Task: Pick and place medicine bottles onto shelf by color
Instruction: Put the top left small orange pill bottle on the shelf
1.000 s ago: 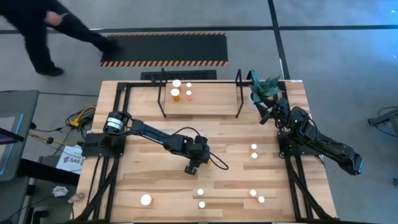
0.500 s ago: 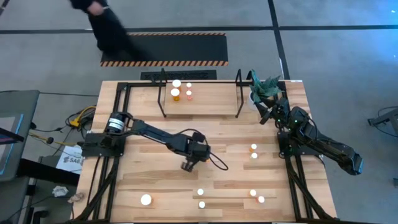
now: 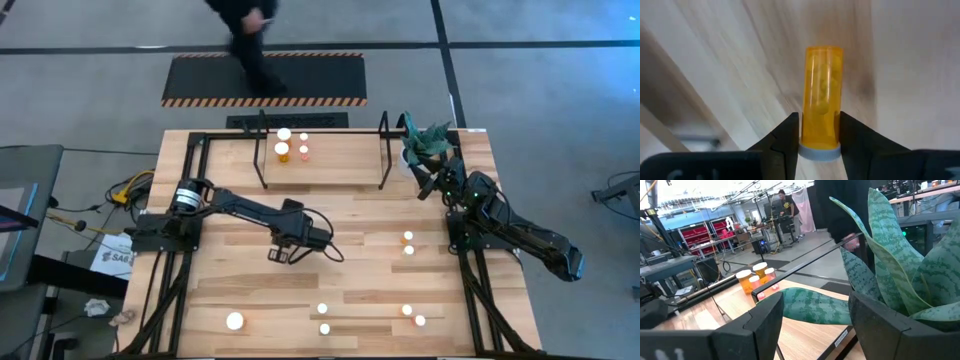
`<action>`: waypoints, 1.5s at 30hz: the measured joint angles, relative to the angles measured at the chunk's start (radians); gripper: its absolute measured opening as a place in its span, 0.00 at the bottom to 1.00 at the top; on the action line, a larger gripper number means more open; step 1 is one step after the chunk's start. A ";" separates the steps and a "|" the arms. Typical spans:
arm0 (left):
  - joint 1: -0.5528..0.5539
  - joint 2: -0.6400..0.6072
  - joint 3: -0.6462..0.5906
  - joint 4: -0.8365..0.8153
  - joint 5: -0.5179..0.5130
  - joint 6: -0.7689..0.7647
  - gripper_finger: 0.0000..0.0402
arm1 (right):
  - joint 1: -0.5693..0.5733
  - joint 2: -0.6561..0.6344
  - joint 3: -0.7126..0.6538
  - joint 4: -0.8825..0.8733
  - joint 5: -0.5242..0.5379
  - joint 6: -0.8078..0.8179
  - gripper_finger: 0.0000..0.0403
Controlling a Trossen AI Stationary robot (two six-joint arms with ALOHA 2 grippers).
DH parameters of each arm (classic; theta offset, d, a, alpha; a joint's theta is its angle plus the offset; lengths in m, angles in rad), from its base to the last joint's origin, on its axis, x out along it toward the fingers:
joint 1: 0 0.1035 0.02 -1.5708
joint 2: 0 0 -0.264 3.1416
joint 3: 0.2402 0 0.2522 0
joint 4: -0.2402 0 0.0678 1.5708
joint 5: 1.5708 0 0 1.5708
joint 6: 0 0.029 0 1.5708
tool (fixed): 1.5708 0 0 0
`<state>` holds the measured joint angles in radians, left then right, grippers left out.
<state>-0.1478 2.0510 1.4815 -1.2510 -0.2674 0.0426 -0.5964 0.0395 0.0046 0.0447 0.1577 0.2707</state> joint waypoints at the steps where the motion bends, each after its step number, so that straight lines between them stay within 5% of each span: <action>1: 0.000 0.000 0.000 -0.032 0.017 -0.029 0.25 | 0.000 0.000 0.000 0.000 0.000 0.000 0.62; 12: 0.002 -0.002 0.001 -0.322 0.219 -0.262 0.25 | 0.000 0.000 0.000 0.000 0.000 0.000 0.62; 27: 0.058 -0.004 -0.022 -0.315 0.457 -0.495 0.25 | 0.000 0.000 0.000 0.000 0.000 0.000 0.62; 45: 0.072 -0.006 -0.205 -0.206 0.777 -0.499 0.26 | 0.000 0.000 0.000 0.000 0.000 0.000 0.62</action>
<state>-0.0761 2.0449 1.2766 -1.4571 0.5099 -0.4564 -0.5964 0.0395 0.0047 0.0448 0.1577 0.2707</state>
